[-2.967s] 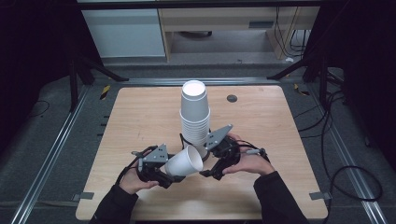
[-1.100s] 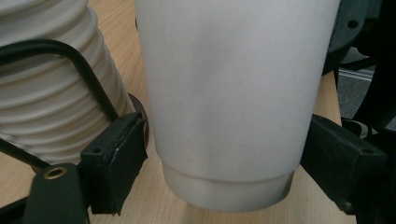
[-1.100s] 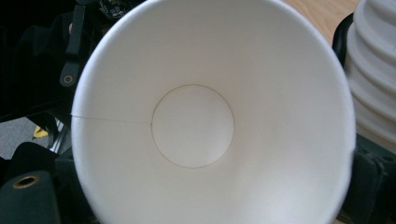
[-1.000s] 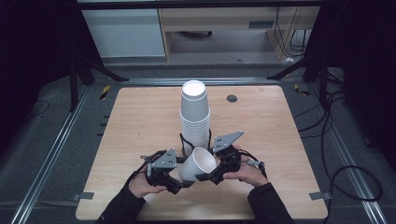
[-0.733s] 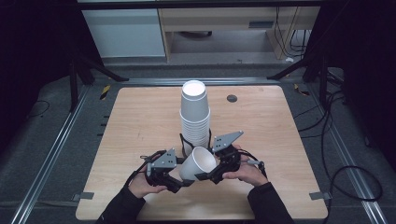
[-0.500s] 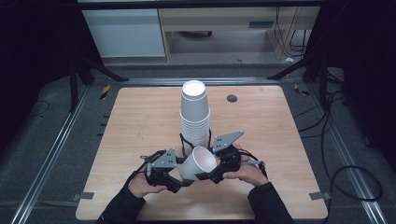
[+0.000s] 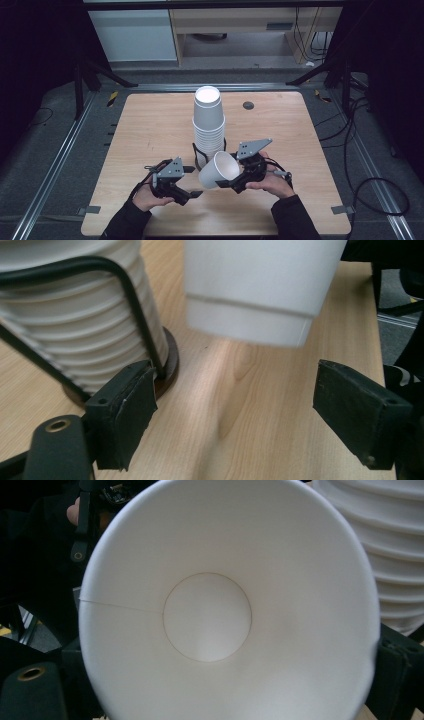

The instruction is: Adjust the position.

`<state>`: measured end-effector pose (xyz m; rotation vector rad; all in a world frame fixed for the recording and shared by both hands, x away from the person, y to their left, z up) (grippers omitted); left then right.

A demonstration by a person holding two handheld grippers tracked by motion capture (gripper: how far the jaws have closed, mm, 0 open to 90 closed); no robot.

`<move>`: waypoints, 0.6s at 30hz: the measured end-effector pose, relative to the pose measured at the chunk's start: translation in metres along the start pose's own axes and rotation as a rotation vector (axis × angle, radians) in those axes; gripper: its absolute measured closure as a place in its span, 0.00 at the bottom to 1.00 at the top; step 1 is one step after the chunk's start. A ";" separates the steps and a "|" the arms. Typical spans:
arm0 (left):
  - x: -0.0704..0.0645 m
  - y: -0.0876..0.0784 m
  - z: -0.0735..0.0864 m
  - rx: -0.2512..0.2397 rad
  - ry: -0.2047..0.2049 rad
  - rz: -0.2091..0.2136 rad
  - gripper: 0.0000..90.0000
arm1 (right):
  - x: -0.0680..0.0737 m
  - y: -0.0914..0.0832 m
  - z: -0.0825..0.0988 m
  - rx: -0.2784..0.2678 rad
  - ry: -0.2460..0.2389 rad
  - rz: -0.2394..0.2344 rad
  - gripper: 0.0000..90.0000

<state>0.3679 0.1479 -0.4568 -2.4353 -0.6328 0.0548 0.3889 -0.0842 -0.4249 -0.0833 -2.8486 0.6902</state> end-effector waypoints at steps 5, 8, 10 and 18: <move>0.008 -0.007 0.005 0.002 -0.023 -0.042 0.18 | -0.001 -0.009 0.001 -0.002 0.003 0.040 0.11; 0.014 -0.012 0.010 0.016 -0.043 -0.084 0.18 | -0.001 -0.016 0.002 0.000 0.005 0.068 0.11; 0.019 -0.015 0.016 0.028 -0.061 -0.112 0.18 | -0.002 -0.021 0.003 -0.005 0.008 0.092 0.11; 0.044 -0.028 0.036 0.054 -0.170 -0.241 0.17 | -0.010 -0.044 0.008 0.007 0.050 0.234 0.11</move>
Point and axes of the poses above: each handheld gripper's, and its own axes: y roughly forward along the jaws, z roughly out of its underside, x roughly to its left, the point moved 3 cm from there along y, roughly forward along the jaws, and after that the axes turned 10 degrees about -z, right-handed, at the moved point
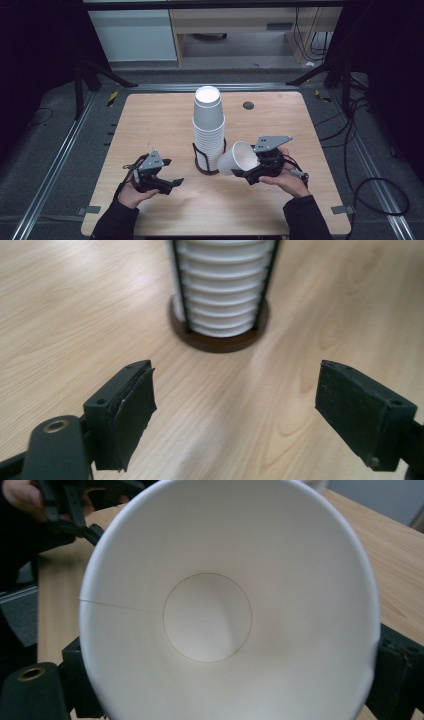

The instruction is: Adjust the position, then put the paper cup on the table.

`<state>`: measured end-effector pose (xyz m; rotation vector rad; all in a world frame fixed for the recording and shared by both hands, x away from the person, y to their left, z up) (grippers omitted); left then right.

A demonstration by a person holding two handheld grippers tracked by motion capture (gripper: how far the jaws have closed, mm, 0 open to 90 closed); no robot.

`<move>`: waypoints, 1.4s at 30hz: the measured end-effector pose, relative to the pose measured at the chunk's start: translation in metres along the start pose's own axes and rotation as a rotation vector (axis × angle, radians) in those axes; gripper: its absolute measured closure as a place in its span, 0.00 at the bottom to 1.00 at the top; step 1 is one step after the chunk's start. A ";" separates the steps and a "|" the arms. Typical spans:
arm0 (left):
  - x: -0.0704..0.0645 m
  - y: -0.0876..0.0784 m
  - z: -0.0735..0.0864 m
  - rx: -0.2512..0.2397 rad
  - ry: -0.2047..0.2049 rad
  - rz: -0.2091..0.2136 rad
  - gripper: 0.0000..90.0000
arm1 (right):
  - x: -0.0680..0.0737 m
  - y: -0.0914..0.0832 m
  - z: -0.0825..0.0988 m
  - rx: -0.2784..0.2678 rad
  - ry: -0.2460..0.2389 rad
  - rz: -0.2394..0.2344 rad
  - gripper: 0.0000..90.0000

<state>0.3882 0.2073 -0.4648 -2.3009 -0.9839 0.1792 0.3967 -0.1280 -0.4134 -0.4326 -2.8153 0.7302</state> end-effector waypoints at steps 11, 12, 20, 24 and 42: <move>0.019 0.001 0.009 0.042 -0.077 -0.102 0.18 | -0.026 -0.034 0.009 -0.017 0.105 0.223 0.11; 0.020 0.001 0.010 0.044 -0.082 -0.104 0.18 | -0.029 -0.037 0.010 -0.017 0.117 0.236 0.11; 0.029 0.002 0.015 0.071 -0.117 -0.154 0.18 | -0.049 -0.052 0.018 0.020 0.165 0.353 0.11; 0.035 0.003 0.019 0.084 -0.141 -0.180 0.18 | -0.061 -0.058 0.022 0.034 0.200 0.425 0.11; 0.053 0.003 0.030 0.133 -0.205 -0.243 0.18 | -0.115 -0.068 0.049 0.221 0.378 0.616 0.11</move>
Point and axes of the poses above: each handheld gripper's, and its own axes: y roughly forward along the jaws, z roughly out of its underside, x roughly to its left, the point moved 3 cm from there along y, roughly forward along the jaws, and after that the axes turned 10 degrees about -z, right-handed, at the moved point
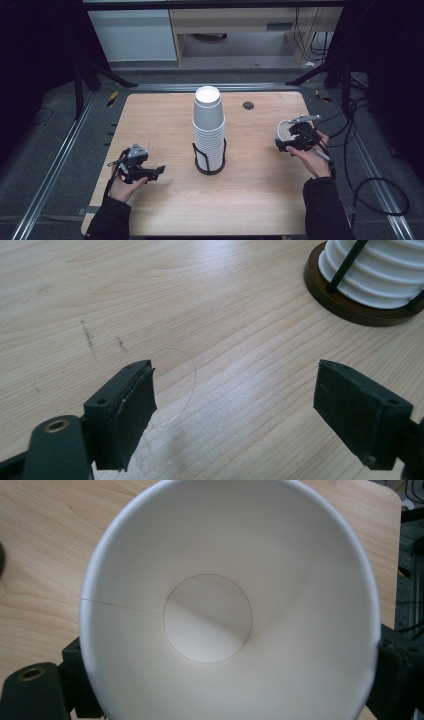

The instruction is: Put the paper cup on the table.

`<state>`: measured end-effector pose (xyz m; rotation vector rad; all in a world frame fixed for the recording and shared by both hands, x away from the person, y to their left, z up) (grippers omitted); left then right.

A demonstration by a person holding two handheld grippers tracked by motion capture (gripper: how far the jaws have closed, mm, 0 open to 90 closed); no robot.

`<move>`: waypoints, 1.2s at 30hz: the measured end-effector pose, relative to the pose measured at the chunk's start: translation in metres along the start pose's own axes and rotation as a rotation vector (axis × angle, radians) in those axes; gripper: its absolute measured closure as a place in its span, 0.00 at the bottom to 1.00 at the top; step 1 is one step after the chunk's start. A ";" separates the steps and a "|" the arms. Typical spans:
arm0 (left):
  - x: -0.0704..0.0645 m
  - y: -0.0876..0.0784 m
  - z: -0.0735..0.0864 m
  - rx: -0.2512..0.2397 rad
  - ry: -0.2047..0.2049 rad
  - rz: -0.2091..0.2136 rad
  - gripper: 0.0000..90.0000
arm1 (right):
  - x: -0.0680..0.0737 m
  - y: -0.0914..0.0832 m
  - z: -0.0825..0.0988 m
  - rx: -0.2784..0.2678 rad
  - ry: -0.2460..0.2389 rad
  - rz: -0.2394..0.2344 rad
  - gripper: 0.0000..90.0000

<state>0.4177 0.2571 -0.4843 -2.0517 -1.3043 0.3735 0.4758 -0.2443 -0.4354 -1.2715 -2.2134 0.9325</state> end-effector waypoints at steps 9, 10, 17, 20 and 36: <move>0.002 0.001 0.001 0.014 0.002 -0.008 0.18 | -0.019 0.012 0.004 0.086 0.052 0.047 0.11; 0.002 0.001 0.002 0.016 0.001 -0.011 0.18 | -0.020 0.012 0.005 0.092 0.053 0.045 0.11; 0.003 0.002 0.003 0.027 0.005 -0.019 0.17 | -0.025 0.018 0.007 0.152 0.055 0.066 0.11; 0.004 0.002 0.003 0.028 0.002 -0.020 0.17 | -0.027 0.022 0.009 0.175 0.053 0.071 0.11; 0.004 0.003 0.004 0.037 0.010 -0.016 0.17 | -0.033 0.029 0.012 0.206 0.060 0.061 0.09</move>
Point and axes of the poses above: each handheld gripper's, and its own axes: y roughly forward along the jaws, z roughly out of its underside, x roughly to its left, the point moved 3 cm from there along y, roughly forward along the jaws, and after that the axes turned 10 degrees about -z, right-handed, at the moved point
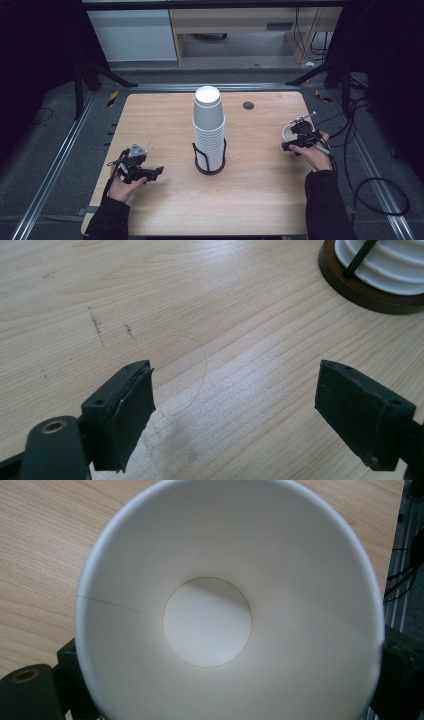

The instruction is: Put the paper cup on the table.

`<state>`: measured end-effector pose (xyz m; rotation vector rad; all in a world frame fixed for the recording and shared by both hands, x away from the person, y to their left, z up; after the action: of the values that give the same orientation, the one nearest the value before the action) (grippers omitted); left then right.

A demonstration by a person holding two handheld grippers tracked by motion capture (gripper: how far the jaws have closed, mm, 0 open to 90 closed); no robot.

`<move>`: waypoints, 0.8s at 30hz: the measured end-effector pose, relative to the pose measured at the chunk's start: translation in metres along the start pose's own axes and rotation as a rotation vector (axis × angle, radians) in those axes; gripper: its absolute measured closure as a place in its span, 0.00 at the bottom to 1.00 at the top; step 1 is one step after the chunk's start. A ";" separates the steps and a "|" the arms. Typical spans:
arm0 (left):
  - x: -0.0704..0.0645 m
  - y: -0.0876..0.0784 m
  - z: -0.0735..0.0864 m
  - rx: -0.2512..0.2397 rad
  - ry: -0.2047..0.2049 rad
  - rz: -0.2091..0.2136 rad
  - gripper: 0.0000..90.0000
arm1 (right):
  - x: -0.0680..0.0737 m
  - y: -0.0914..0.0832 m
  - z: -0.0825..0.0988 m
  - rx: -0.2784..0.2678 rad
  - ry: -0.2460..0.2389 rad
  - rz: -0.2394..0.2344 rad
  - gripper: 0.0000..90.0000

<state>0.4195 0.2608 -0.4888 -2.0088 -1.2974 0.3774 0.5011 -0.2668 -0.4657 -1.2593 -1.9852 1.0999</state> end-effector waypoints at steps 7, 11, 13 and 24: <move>0.000 0.000 0.000 0.001 -0.001 0.000 0.17 | -0.001 0.004 0.000 0.001 -0.016 0.004 0.07; 0.000 0.000 0.000 0.000 0.000 0.003 0.16 | 0.000 0.004 0.000 0.004 -0.011 -0.009 0.04; 0.000 0.000 0.000 -0.002 0.000 0.005 0.16 | 0.000 0.004 0.000 0.005 -0.006 -0.019 0.02; 0.002 -0.002 0.001 -0.004 -0.005 0.001 0.16 | 0.004 -0.014 0.002 -0.034 0.022 -0.042 0.00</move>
<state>0.4189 0.2634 -0.4876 -2.0137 -1.3014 0.3809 0.4909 -0.2668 -0.4548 -1.2365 -2.0120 1.0319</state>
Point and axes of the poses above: each handheld gripper's, and its own axes: y roughly forward along the jaws, z roughly out of its underside, x roughly to its left, the point moved 3 cm from there along y, roughly forward along the jaws, and after that the axes turned 10 degrees about -z, right-handed, at the moved point
